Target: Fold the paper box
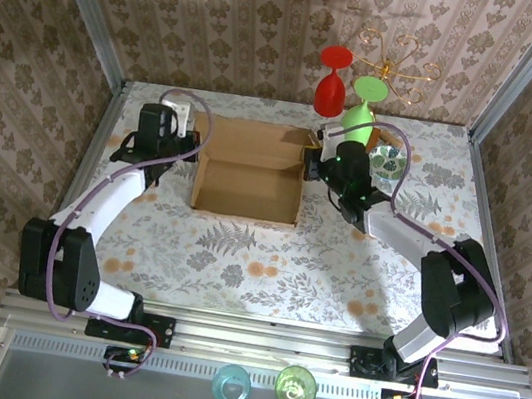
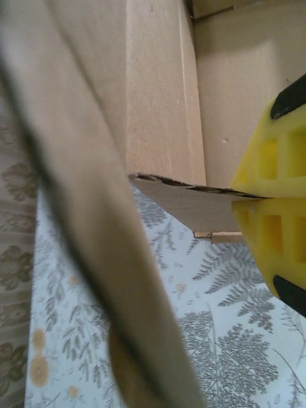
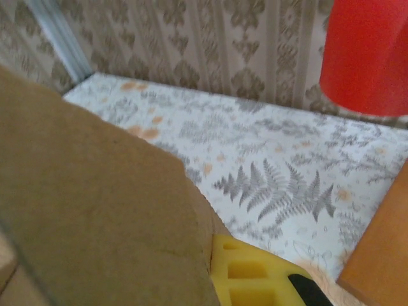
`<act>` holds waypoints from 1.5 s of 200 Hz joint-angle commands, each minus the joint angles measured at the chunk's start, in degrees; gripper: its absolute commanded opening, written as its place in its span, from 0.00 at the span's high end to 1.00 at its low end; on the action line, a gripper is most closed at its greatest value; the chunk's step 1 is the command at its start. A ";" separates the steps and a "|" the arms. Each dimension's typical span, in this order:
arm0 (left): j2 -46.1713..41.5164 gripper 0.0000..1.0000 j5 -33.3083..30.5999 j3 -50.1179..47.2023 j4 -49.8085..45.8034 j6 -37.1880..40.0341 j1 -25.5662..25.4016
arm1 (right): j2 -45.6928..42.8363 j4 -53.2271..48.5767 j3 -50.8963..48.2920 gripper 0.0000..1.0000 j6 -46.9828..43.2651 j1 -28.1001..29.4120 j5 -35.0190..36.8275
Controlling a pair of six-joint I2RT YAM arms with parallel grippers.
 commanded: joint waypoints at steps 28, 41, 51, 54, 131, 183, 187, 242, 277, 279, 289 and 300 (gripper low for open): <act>0.89 1.00 -0.54 -2.25 12.72 -6.23 -0.23 | 6.90 14.06 2.65 1.00 7.22 2.12 8.65; 1.41 1.00 0.30 -3.95 15.07 -7.10 -0.05 | 8.41 15.62 2.64 1.00 8.07 2.18 8.66; 1.62 1.00 1.03 -5.40 16.62 -7.54 0.23 | 9.30 16.44 2.41 1.00 8.46 2.32 8.64; 1.62 1.00 1.18 -5.88 16.95 -7.64 0.19 | 9.49 16.66 2.32 1.00 8.57 2.34 8.70; -3.50 1.00 4.16 -19.89 29.15 -9.58 0.90 | 9.71 20.04 -3.27 1.00 10.10 5.04 9.92; -6.60 1.00 4.29 -29.14 36.69 -11.90 0.81 | 8.75 22.13 -7.59 1.00 10.53 5.63 11.23; -6.72 1.00 4.30 -29.70 37.10 -11.98 0.75 | 8.77 22.36 -7.79 1.00 10.51 5.58 11.20; -9.07 1.00 4.00 -35.97 41.48 -13.86 0.33 | 7.78 23.95 -11.42 0.96 11.49 5.67 9.99; -9.92 1.00 3.04 -39.02 42.67 -14.30 -0.16 | 7.15 24.51 -13.90 0.95 11.72 5.66 9.79; -10.01 1.00 3.00 -39.18 42.67 -14.36 -0.13 | 7.09 24.50 -13.94 0.95 11.72 5.67 9.79; -10.29 1.00 2.75 -39.54 42.58 -14.23 -0.17 | 6.77 24.13 -14.50 0.95 11.78 5.67 9.70; -10.64 1.00 2.42 -39.66 42.28 -14.14 -0.34 | 6.41 23.76 -14.83 0.94 11.64 5.67 9.51</act>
